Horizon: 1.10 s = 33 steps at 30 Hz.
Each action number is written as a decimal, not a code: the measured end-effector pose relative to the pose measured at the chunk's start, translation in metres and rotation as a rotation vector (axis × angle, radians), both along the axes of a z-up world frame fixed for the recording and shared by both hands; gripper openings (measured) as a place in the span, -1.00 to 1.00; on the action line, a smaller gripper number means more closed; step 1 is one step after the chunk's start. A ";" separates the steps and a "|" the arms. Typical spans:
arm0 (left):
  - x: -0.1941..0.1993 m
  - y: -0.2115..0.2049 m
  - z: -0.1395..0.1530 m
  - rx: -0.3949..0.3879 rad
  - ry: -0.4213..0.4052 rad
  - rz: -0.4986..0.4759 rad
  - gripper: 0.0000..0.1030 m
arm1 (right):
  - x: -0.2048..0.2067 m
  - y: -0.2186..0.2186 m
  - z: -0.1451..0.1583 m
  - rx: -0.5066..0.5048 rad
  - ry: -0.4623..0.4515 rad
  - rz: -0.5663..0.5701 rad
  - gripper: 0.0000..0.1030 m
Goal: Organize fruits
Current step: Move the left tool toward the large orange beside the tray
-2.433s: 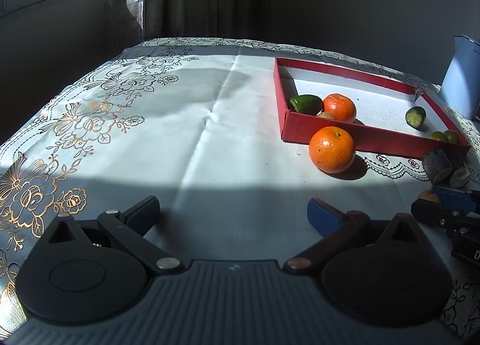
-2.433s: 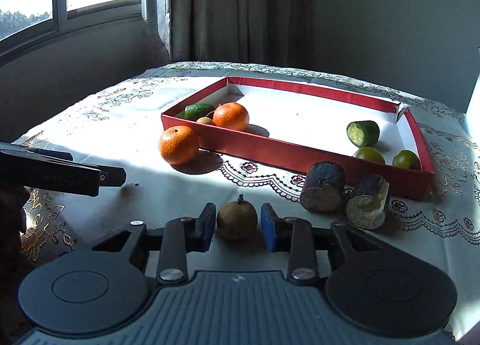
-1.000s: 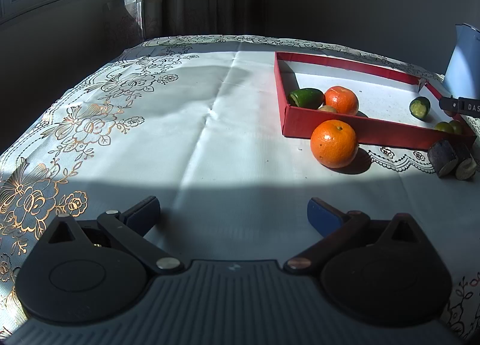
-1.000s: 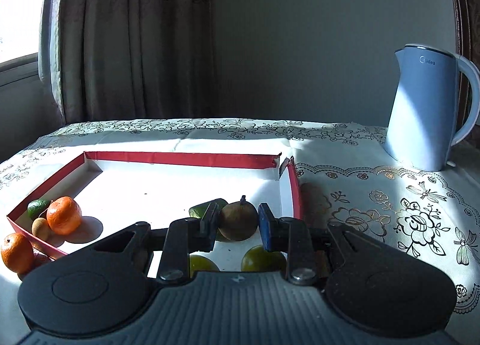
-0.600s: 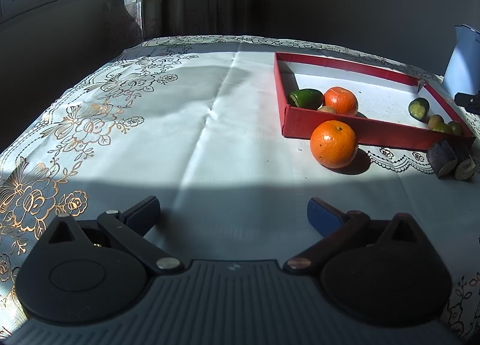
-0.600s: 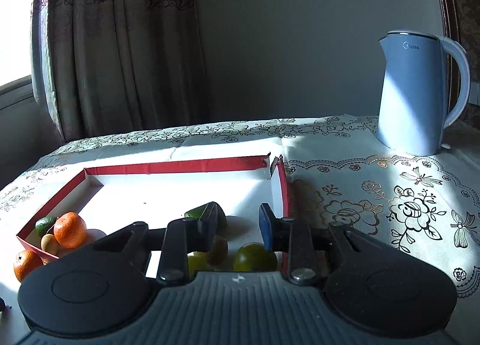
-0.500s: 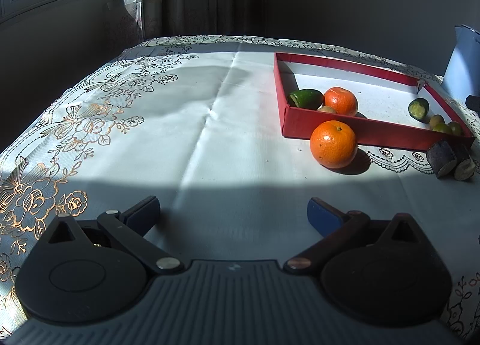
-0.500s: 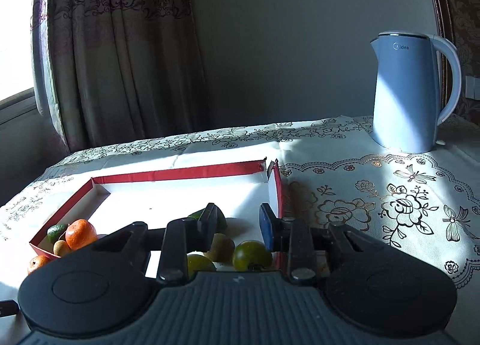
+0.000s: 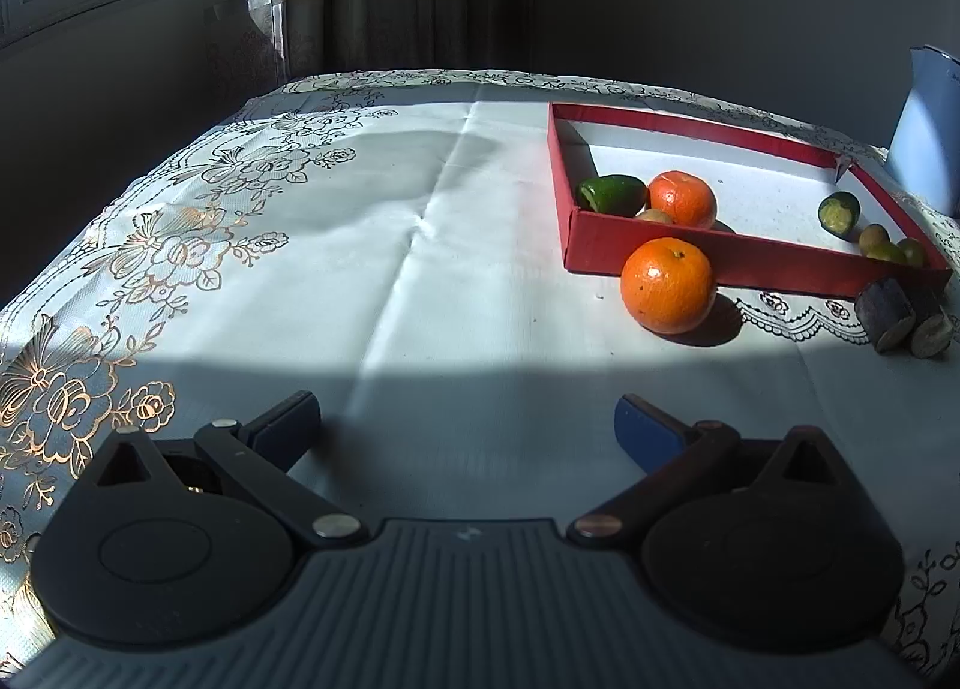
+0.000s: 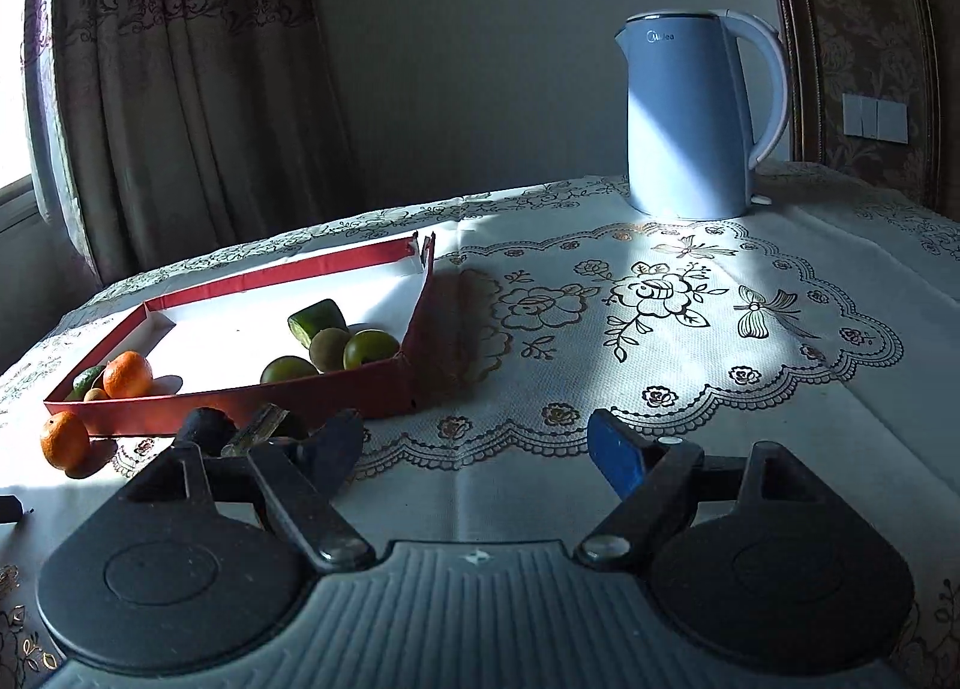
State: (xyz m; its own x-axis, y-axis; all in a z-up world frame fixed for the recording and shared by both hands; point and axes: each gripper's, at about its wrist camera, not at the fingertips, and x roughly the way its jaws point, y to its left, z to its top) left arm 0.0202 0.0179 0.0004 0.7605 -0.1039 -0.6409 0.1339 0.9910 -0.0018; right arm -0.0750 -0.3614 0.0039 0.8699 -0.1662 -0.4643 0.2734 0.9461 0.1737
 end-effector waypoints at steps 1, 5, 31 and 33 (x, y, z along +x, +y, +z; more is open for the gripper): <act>0.000 0.000 0.000 0.001 0.000 0.000 1.00 | -0.001 0.000 0.000 0.001 -0.005 -0.001 0.59; 0.000 0.000 0.000 0.001 0.000 0.000 1.00 | -0.003 -0.003 0.000 0.019 -0.018 -0.011 0.72; -0.001 -0.060 0.018 0.110 -0.094 -0.072 1.00 | 0.007 -0.018 -0.009 0.122 0.078 -0.033 0.93; 0.000 -0.064 0.016 0.113 -0.092 -0.076 1.00 | 0.007 -0.018 -0.009 0.122 0.078 -0.033 0.94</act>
State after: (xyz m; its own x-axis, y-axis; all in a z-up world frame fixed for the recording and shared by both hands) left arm 0.0198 -0.0460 0.0168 0.8093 -0.0946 -0.5797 0.2030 0.9712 0.1249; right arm -0.0679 -0.3792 -0.0048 0.8253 -0.1325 -0.5489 0.3213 0.9096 0.2635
